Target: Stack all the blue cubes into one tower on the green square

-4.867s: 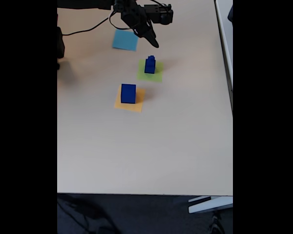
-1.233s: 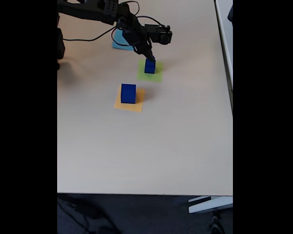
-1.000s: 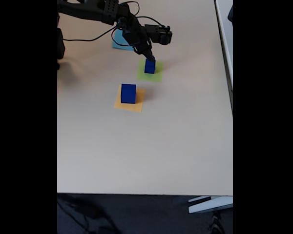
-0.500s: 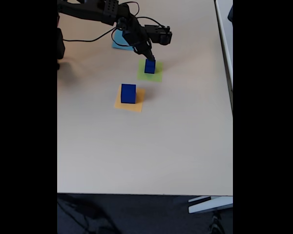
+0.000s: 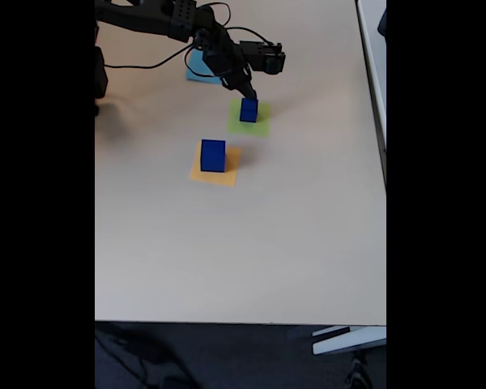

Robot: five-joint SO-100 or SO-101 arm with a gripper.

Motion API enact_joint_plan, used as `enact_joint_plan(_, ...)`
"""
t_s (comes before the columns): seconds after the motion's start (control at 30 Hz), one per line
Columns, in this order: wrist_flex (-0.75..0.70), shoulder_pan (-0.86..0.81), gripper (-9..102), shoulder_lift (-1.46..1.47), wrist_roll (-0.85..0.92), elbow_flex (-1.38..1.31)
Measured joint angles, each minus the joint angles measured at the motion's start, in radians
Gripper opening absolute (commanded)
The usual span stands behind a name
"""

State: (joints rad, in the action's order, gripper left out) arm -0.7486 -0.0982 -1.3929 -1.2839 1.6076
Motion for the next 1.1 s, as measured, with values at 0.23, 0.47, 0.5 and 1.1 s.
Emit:
enact_joint_plan(0.23,0.0,-0.006,3,0.0,0.038,0.0)
enact_joint_plan(0.47,-0.028,-0.006,3,0.0,0.069,-0.057)
enact_joint_plan(0.5,-0.034,-0.006,2,0.0,0.071,-0.071)
enact_joint_plan(1.1,-0.206,0.179,2,0.0,-0.342,-0.218)
